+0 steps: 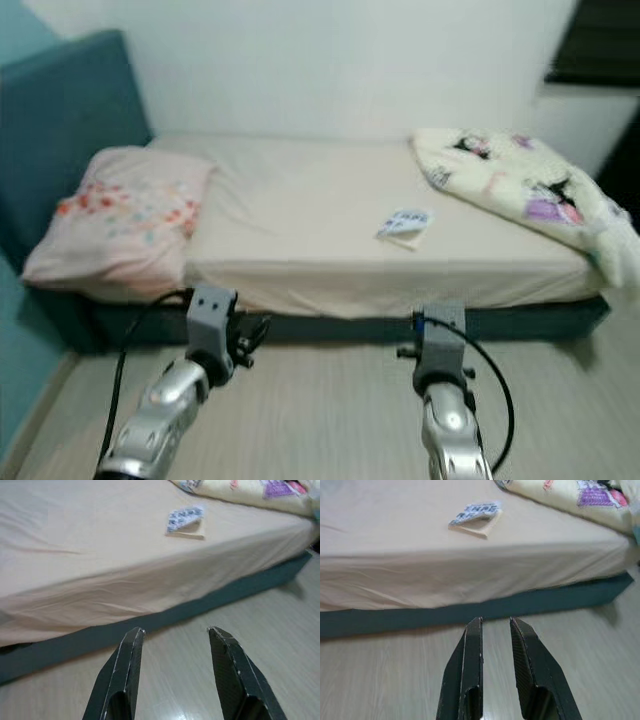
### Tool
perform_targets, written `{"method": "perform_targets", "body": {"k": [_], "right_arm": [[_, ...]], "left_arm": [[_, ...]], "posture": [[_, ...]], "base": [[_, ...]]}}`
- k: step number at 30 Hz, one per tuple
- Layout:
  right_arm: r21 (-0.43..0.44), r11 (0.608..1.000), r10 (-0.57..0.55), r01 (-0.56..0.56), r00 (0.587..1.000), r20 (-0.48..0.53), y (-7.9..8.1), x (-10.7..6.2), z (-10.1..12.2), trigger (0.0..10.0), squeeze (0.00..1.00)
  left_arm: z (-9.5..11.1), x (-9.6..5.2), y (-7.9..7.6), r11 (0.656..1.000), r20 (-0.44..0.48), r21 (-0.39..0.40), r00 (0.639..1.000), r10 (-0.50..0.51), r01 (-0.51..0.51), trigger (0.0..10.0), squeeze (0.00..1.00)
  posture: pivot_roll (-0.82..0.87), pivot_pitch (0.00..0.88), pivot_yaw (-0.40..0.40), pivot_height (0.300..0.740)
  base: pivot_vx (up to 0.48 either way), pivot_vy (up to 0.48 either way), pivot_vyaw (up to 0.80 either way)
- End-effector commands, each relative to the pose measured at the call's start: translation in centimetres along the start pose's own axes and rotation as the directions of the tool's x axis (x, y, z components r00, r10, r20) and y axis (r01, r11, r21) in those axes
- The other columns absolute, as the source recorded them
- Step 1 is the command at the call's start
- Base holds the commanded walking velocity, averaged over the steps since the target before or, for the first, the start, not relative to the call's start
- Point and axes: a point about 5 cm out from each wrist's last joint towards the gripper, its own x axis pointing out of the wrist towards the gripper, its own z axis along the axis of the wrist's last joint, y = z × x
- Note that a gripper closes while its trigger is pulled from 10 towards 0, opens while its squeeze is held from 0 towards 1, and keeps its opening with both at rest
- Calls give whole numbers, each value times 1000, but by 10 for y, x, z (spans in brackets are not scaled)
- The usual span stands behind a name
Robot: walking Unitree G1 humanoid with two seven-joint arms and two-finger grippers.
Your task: Clean up the room
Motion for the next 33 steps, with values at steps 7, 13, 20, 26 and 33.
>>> {"method": "perform_targets", "body": {"k": [7, 13, 20, 26, 33], "right_arm": [[8, 1000, -29, 29, 999, 19, -6, 0, 4, 10000, 0], [2, 1000, -6, 6, 998, 65, -4, -1, 12, 10000, 0], [-15, 1000, 23, -21, 996, 91, 0, -1, 17, 10000, 0], [-19, 999, 32, -30, 995, 92, 2, -1, 18, 10000, 0], [-20, 999, 29, -27, 996, 88, 2, -2, 17, 10000, 0]], "left_arm": [[1, 1, -4, 1000, 16, -10, 1000, -16, 16, 10000, 0], [5, 3, -1, 1000, 40, -3, 999, 9, -9, 10000, 0], [10, 3, -3, 1000, 77, -15, 997, -5, 6, 10000, 0], [12, 3, -4, 1000, 88, -21, 996, -8, 10, 10000, 0], [12, 3, -6, 1000, 93, -23, 996, -16, 18, 10000, 0]], "posture": [[-6, 0, -31, 740], [-7, 0, -34, 740], [-9, 0, -38, 740], [-9, 0, -40, 740], [-8, 0, -37, 740]], "base": [[0, 0, -800], [0, 0, -706], [80, 0, 0], [364, 0, 0], [368, 0, 0]]}}
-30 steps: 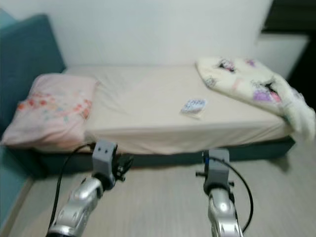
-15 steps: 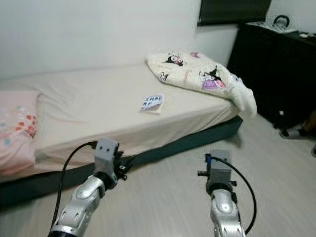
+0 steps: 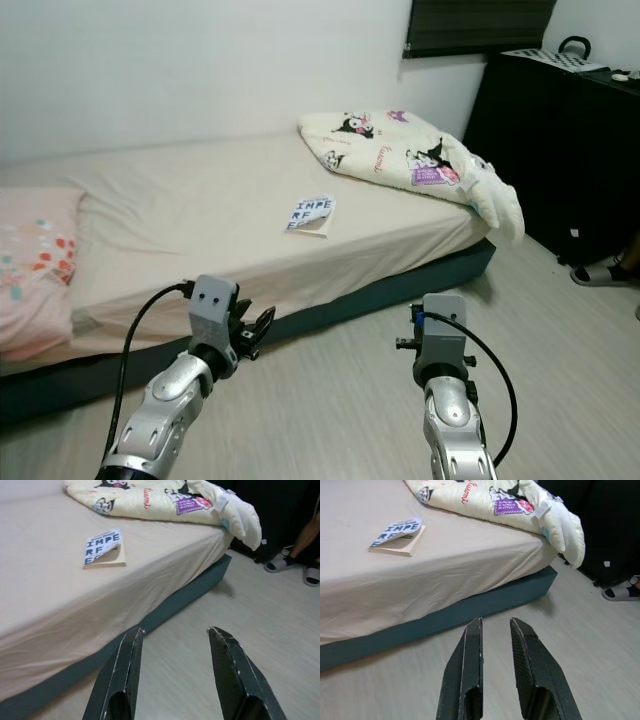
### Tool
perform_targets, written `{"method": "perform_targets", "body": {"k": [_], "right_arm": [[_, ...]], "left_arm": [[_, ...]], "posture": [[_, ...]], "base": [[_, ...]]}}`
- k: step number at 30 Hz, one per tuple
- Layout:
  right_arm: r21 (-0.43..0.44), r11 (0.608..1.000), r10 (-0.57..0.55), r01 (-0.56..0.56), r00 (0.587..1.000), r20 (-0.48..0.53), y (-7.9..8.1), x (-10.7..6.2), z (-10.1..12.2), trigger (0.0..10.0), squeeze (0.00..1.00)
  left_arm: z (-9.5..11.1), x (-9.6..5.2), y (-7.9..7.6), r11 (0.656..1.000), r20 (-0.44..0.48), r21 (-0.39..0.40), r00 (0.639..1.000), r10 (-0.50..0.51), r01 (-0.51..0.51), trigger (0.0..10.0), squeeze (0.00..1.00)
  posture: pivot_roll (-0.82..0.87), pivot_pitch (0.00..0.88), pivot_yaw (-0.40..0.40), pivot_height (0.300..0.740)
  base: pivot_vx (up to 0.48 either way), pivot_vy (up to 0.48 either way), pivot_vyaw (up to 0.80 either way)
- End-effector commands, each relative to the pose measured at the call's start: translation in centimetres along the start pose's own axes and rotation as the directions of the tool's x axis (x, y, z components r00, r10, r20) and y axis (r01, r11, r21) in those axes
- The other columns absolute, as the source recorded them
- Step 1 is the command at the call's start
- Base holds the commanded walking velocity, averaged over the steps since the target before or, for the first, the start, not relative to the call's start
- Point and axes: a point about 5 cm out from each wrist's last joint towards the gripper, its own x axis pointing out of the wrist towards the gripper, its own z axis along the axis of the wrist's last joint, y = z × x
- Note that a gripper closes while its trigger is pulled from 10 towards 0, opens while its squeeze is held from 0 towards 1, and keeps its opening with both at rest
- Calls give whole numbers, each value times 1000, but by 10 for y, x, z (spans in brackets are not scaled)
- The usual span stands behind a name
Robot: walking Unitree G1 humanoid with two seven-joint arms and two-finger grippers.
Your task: Clean up the room
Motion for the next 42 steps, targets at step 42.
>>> {"method": "perform_targets", "body": {"k": [42], "right_arm": [[-85, 991, 106, -106, 994, -12, 17, -1, -1, 10000, 0]], "left_arm": [[2, -1, -1, 1000, 15, -1, 1000, -17, 17, 10000, 0]], "posture": [[-8, 0, -32, 740]], "base": [[361, 0, 171]]}}
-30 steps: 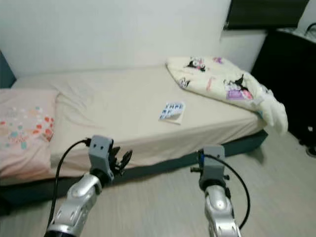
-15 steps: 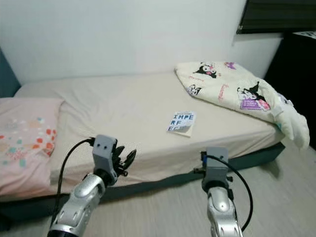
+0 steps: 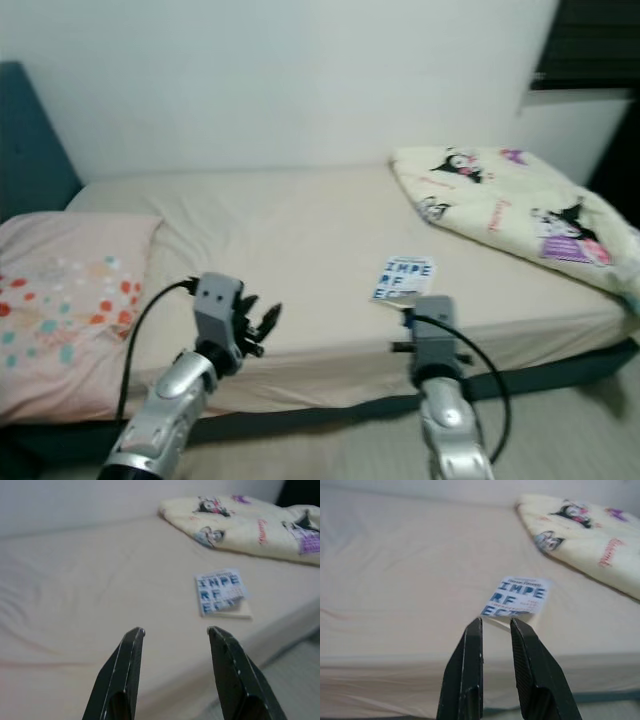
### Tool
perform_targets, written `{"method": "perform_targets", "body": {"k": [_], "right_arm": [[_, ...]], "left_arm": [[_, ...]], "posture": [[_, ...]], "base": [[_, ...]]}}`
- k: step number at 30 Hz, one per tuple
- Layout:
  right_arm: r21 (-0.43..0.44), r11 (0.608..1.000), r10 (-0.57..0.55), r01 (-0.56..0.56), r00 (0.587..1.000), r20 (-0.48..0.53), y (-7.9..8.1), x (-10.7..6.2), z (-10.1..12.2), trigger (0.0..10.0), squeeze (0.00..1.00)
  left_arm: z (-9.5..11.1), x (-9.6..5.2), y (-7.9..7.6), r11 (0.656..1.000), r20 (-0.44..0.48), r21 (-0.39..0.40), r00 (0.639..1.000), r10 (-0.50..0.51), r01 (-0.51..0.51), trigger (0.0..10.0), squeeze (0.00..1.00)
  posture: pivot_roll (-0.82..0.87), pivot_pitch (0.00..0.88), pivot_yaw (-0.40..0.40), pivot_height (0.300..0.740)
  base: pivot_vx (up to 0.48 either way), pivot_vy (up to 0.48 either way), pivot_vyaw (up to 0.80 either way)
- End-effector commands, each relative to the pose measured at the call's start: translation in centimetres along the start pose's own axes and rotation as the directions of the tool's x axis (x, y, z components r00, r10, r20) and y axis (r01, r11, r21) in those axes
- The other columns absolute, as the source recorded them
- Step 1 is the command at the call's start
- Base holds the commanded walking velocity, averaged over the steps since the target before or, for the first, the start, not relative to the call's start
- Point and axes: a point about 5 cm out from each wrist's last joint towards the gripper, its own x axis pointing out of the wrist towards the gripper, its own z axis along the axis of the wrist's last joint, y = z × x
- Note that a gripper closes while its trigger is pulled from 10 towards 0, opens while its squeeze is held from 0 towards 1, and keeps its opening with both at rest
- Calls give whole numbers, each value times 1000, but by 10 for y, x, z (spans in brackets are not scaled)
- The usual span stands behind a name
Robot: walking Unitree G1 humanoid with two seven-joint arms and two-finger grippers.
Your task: Clean up the room
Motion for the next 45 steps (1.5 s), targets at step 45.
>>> {"method": "perform_targets", "body": {"k": [45], "right_arm": [[39, 999, 21, -20, 1000, -17, -3, 3, -4, 10000, 0]], "left_arm": [[-7, 1, -3, 999, -38, 34, 999, -25, 27, 10000, 0]], "posture": [[-5, 0, -31, 740]], "base": [[222, 0, 273]]}}
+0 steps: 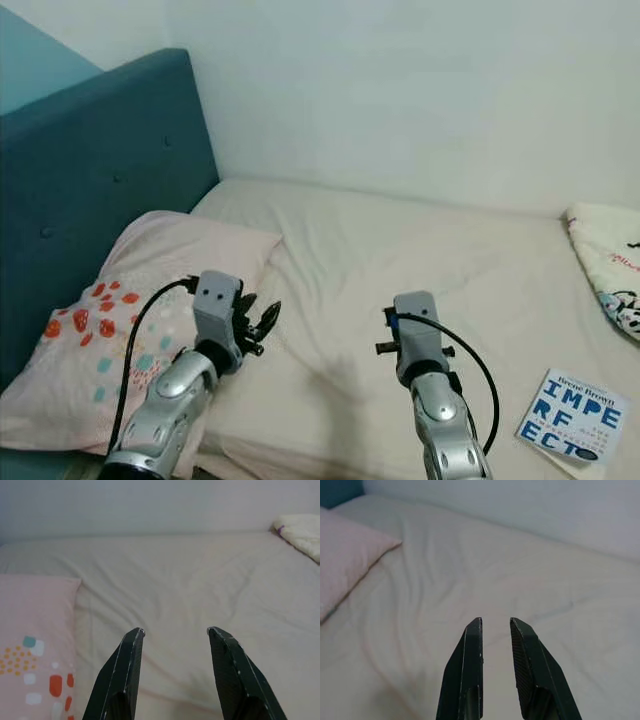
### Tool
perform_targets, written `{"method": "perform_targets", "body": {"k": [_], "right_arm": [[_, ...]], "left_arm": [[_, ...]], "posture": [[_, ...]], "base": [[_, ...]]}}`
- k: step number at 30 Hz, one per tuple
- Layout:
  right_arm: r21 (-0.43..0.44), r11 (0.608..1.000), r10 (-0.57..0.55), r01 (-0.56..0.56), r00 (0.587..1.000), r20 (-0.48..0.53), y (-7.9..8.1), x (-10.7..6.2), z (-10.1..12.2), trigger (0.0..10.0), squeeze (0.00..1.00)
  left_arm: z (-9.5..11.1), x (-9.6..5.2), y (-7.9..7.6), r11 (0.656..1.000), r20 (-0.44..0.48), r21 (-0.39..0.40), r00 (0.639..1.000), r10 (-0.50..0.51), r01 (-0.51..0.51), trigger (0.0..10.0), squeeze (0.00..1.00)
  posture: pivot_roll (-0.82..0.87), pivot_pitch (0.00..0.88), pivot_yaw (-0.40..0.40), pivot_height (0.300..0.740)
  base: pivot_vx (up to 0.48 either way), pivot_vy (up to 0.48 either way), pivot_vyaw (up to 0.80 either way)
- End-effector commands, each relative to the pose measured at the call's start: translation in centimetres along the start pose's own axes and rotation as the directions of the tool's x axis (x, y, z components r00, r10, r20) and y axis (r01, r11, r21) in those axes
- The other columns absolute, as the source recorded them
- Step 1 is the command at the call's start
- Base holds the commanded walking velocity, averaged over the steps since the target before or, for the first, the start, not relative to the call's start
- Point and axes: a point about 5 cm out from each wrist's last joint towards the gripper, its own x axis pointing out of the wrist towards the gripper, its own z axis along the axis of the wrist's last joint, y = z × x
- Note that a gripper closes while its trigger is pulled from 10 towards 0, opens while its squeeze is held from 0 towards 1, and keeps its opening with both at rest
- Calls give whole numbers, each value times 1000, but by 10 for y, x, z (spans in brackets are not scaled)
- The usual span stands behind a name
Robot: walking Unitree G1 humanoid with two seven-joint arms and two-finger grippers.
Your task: Clean up the room
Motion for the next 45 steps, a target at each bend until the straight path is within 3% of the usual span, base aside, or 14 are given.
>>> {"method": "perform_targets", "body": {"k": [1, 18, 22, 25, 36, 42, 45], "right_arm": [[38, 999, -20, 20, 1000, -1, -3, -2, -2, 10000, 0], [113, 992, -47, 50, 998, -33, -5, -4, -5, 10000, 0], [90, 996, -19, 22, 999, -32, -2, -3, -5, 10000, 0], [91, 996, -17, 19, 999, -29, -2, -3, -5, 10000, 0], [79, 997, 0, 2, 1000, -15, -2, 0, -1, 10000, 0], [-28, 999, 30, -31, 999, -16, 0, 2, 1, 10000, 0], [27, 1000, 12, -12, 1000, -13, -2, 2, 0, 10000, 0]], "left_arm": [[-1, 1, 0, 1000, -11, 26, 1000, -13, 13, 10000, 0], [-2, 6, 1, 998, -36, 54, 999, -6, 8, 10000, 0], [-5, 6, 9, 996, -66, 66, 995, 68, -64, 10000, 0], [-7, 4, 16, 989, -73, -11, 987, 143, -145, 10000, 0], [-8, 2, 20, 979, -73, -54, 978, 194, -198, 10000, 0], [-8, 2, 19, 977, -74, -57, 976, 203, -207, 10000, 0], [-8, 2, 19, 976, -75, -60, 976, 205, -210, 10000, 0]], "posture": [[-6, 0, -29, 740], [-4, 1, -18, 740], [-4, 0, -15, 740], [-5, 0, -15, 740], [-5, 0, -26, 740], [-7, 0, -29, 740], [-6, 0, -30, 740]], "base": [[0, 0, -800], [0, 0, -771], [0, 0, 0], [0, 0, 0], [0, -253, 0], [0, -364, 292], [0, -364, 267]]}}
